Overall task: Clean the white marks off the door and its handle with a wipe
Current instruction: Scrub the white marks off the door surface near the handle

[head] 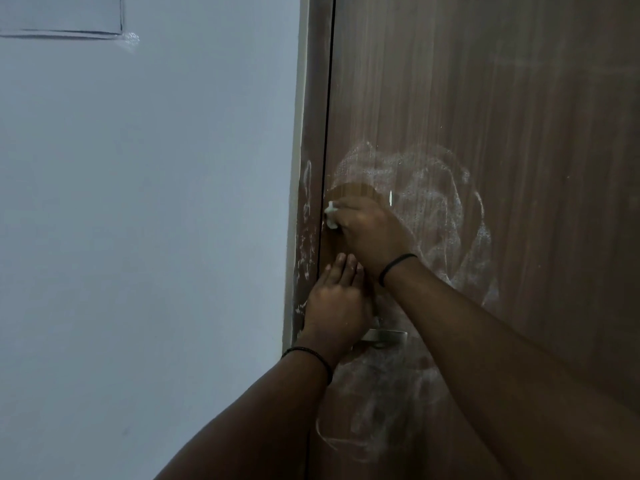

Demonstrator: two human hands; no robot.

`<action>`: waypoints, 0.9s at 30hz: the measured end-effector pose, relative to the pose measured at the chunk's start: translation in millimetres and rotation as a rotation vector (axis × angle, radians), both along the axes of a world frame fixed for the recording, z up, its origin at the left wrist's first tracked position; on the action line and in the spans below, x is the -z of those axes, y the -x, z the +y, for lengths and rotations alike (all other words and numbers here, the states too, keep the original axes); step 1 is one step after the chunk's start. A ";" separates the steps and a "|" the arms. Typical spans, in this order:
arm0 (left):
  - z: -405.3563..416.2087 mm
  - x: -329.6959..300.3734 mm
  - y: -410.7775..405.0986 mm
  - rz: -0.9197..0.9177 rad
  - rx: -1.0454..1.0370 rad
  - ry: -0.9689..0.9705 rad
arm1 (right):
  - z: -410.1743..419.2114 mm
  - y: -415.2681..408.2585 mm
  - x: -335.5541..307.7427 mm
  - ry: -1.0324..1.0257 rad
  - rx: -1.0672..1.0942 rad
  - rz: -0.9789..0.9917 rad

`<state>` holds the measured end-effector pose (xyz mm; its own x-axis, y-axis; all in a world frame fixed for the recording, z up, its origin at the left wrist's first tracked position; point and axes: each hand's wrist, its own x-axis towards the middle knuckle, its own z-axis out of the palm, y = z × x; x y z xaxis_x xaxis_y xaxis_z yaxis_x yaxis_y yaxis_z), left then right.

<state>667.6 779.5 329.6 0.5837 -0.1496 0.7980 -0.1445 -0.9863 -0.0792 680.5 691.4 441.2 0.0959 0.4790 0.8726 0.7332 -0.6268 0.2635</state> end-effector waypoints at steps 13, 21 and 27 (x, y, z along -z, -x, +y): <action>-3.6 -2.3 3.9 -0.015 0.011 0.033 | -0.1 -9.6 4.8 0.146 0.222 -0.040; -4.2 -2.7 4.3 -0.025 0.007 0.034 | 6.3 -4.7 -17.2 0.065 0.325 0.176; -4.8 -3.4 6.7 -0.072 0.042 0.027 | -14.2 -7.3 6.9 0.194 0.360 0.132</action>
